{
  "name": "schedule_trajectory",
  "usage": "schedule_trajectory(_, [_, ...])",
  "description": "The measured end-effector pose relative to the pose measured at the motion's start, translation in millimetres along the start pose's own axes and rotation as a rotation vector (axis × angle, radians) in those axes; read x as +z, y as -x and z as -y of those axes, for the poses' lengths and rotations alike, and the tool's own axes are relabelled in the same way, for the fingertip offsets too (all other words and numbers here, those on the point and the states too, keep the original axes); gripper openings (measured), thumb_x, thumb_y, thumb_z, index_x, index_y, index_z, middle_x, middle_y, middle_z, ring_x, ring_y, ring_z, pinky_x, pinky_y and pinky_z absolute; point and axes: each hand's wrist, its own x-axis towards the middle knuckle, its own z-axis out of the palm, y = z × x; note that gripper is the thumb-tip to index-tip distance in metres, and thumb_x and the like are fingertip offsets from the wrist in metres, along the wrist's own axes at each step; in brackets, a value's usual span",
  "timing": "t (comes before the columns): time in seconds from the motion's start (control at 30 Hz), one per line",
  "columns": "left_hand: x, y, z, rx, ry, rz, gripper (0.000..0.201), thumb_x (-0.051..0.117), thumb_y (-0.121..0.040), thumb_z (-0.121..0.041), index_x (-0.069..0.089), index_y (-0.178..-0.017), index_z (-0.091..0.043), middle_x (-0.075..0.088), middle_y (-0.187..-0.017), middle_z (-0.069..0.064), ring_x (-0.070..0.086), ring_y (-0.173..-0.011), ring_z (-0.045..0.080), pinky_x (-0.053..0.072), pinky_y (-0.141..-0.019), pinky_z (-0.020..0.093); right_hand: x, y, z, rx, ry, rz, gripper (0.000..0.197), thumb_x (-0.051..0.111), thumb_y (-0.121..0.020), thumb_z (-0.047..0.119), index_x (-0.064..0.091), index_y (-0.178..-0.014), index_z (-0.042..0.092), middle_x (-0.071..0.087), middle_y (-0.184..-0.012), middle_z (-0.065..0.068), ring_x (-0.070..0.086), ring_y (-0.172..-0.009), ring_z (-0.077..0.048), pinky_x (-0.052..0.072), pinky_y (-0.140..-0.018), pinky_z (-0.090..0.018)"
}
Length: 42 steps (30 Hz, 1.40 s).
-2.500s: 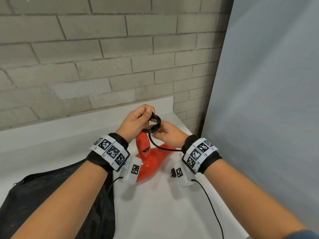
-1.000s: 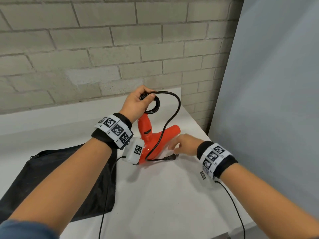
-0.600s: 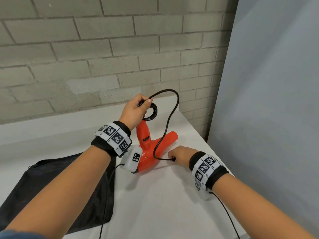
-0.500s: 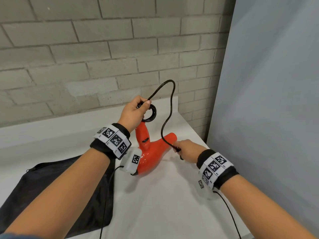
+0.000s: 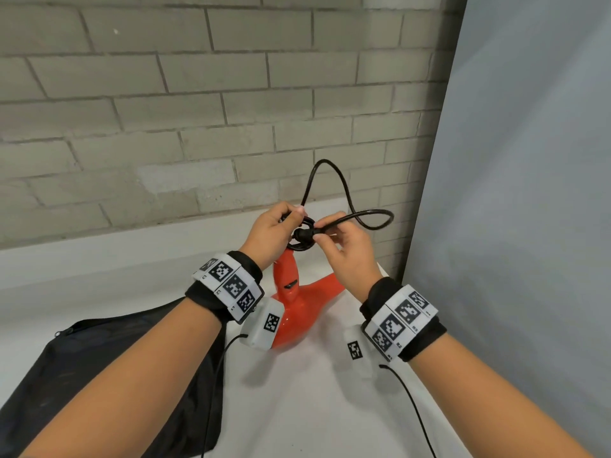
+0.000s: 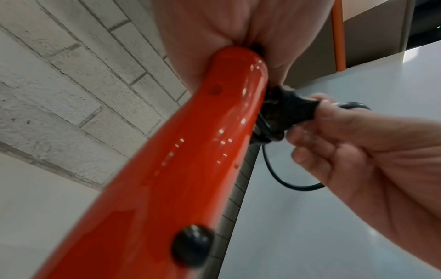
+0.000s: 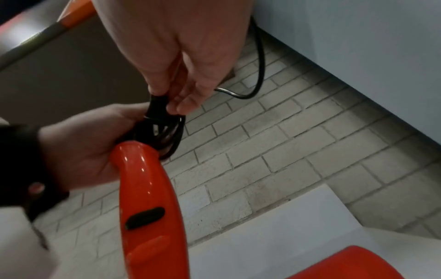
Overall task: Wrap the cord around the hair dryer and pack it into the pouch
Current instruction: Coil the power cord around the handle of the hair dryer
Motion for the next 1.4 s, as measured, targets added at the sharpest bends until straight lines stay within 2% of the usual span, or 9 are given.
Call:
schedule_trajectory(0.17, [-3, -2, 0, -0.017, 0.031, -0.002, 0.022, 0.048, -0.092, -0.023, 0.057, -0.072, -0.023, 0.057, -0.081, 0.009, 0.055, -0.074, 0.019, 0.049, -0.071, 0.027, 12, -6, 3, -0.112, 0.249, 0.004, 0.008, 0.062, -0.082, 0.004, 0.062, -0.090, 0.003, 0.044, -0.079, 0.019, 0.050, -0.081, 0.003, 0.035, -0.076, -0.009])
schedule_trajectory(0.3, [-3, -4, 2, -0.002, -0.049, -0.010, 0.021, 0.051, -0.088, -0.032, 0.057, -0.068, -0.033, 0.053, -0.097, 0.021, 0.053, -0.088, 0.023, 0.043, -0.086, 0.036, 22, -6, 6, -0.137, 0.410, 0.029, 0.003, 0.059, -0.082, 0.006, 0.058, -0.085, 0.004, 0.051, -0.082, -0.001, 0.049, -0.088, -0.022, 0.037, -0.076, -0.023])
schedule_trajectory(0.47, [4, -4, 1, 0.016, -0.019, 0.016, 0.020, 0.051, -0.083, -0.037, 0.056, -0.063, -0.033, 0.055, -0.083, 0.009, 0.052, -0.078, 0.018, 0.042, -0.081, 0.038, 33, -10, 5, -0.058, 0.327, -0.093, 0.026, 0.059, -0.076, 0.001, 0.038, -0.076, 0.016, 0.030, -0.073, 0.017, 0.036, -0.079, -0.014, 0.034, -0.064, -0.013])
schedule_trajectory(0.73, [2, -5, 3, 0.065, -0.051, 0.020, 0.027, 0.050, -0.091, -0.026, 0.057, -0.065, -0.027, 0.051, -0.071, -0.004, 0.049, -0.067, 0.010, 0.037, -0.070, 0.026, 37, -19, -9, 0.071, 0.119, -0.264, 0.031, 0.058, -0.077, -0.007, 0.036, -0.083, 0.014, 0.041, -0.087, -0.006, 0.041, -0.070, -0.009, 0.037, -0.059, -0.010])
schedule_trajectory(0.87, [7, -4, 1, 0.063, -0.002, 0.055, 0.022, 0.049, -0.092, -0.022, 0.060, -0.073, -0.026, 0.053, -0.069, -0.002, 0.050, -0.062, 0.004, 0.040, -0.063, 0.019, 27, -22, -13, 0.126, 0.211, -0.078, 0.031, 0.047, -0.086, -0.003, 0.044, -0.114, 0.010, 0.052, -0.108, -0.008, 0.056, -0.099, -0.018, 0.046, -0.081, -0.017])
schedule_trajectory(0.93, [8, -3, 0, 0.059, 0.031, 0.062, 0.021, 0.047, -0.093, -0.021, 0.059, -0.076, -0.025, 0.052, -0.065, -0.001, 0.050, -0.054, -0.002, 0.041, -0.058, 0.013, 19, -23, -10, 0.140, 0.170, 0.056, 0.032, 0.043, -0.090, 0.001, 0.041, -0.121, 0.010, 0.059, -0.091, -0.001, 0.059, -0.076, -0.008, 0.046, -0.065, -0.007])
schedule_trajectory(1.1, [-1, -8, 3, 0.022, 0.091, 0.010, 0.017, 0.042, -0.095, -0.021, 0.054, -0.082, -0.023, 0.054, -0.067, -0.001, 0.048, -0.043, 0.000, 0.039, -0.049, 0.016, -10, -13, -27, 0.119, 0.348, 0.382, 0.010, 0.042, -0.096, 0.023, 0.048, -0.099, 0.017, 0.056, -0.073, -0.001, 0.052, -0.066, -0.014, 0.041, -0.063, -0.024])
schedule_trajectory(1.2, [-10, -10, 5, 0.017, 0.147, -0.034, 0.020, 0.039, -0.096, -0.019, 0.056, -0.102, -0.028, 0.052, -0.071, 0.001, 0.040, -0.043, 0.003, 0.034, -0.047, 0.015, -27, 0, -47, 0.324, 0.592, 0.570, 0.022, 0.035, -0.098, 0.015, 0.055, -0.107, 0.009, 0.063, -0.094, -0.014, 0.056, -0.081, -0.024, 0.039, -0.068, -0.025])
schedule_trajectory(1.4, [-10, -9, 5, 0.002, 0.183, -0.067, 0.023, 0.038, -0.096, -0.019, 0.061, -0.096, -0.024, 0.047, -0.069, 0.003, 0.033, -0.047, 0.005, 0.028, -0.049, 0.016, -36, 14, -57, 0.692, 1.100, 1.251, 0.018, 0.046, -0.093, 0.014, 0.061, -0.099, 0.007, 0.054, -0.069, 0.001, 0.049, -0.057, -0.011, 0.043, -0.061, -0.018])
